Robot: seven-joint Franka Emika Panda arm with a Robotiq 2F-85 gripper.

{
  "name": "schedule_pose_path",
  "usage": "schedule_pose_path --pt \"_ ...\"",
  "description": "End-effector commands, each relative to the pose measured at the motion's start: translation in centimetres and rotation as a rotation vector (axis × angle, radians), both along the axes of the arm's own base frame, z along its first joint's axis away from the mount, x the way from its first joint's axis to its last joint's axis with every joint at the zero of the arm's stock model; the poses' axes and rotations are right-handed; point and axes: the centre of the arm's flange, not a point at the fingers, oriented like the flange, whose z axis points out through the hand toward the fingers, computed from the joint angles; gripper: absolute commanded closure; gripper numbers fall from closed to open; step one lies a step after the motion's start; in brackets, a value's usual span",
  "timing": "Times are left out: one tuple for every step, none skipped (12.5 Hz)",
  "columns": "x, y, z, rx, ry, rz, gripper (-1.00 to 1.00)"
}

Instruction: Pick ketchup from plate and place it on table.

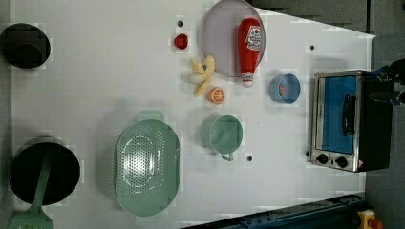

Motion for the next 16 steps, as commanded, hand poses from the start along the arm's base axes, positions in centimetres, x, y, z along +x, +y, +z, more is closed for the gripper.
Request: schedule_pose_path --pt "-4.4 -1.5 0.2 0.028 0.065 -0.044 -0.59" --pt "-4.2 -1.5 -0.2 0.029 0.071 -0.041 -0.81" --pt "-3.7 -1.3 -0.9 0.03 0.073 -0.033 -1.0" --pt "-3.0 -1.1 -1.8 0.031 0.068 -0.019 -1.0" --pt "-2.0 -0.8 -3.1 0.032 0.059 0.0 -1.0" --pt "-0.9 -0.4 -4.5 0.033 0.049 0.018 -1.0" --pt "0.2 0.0 -6.1 0.035 0.04 0.037 -1.0" --pt "1.4 0.6 -7.7 0.037 0.026 0.059 -1.0" --pt "2.5 1.3 -9.5 0.04 0.007 0.08 -1.0" --pt "3.5 1.9 -11.4 0.044 -0.005 0.11 -1.0" --pt "4.5 2.4 -13.3 0.047 -0.02 0.157 -1.0" --pt "5.3 2.9 -15.1 0.049 -0.037 0.212 -1.0" --pt "6.2 3.2 -16.9 0.049 -0.058 0.279 -1.0" --pt "7.0 3.5 -18.5 0.045 -0.083 0.353 -1.0" --pt "7.7 3.7 -20.2 0.04 -0.106 0.422 -1.0" --pt "8.3 3.9 -22.0 0.035 -0.121 0.49 -1.0"
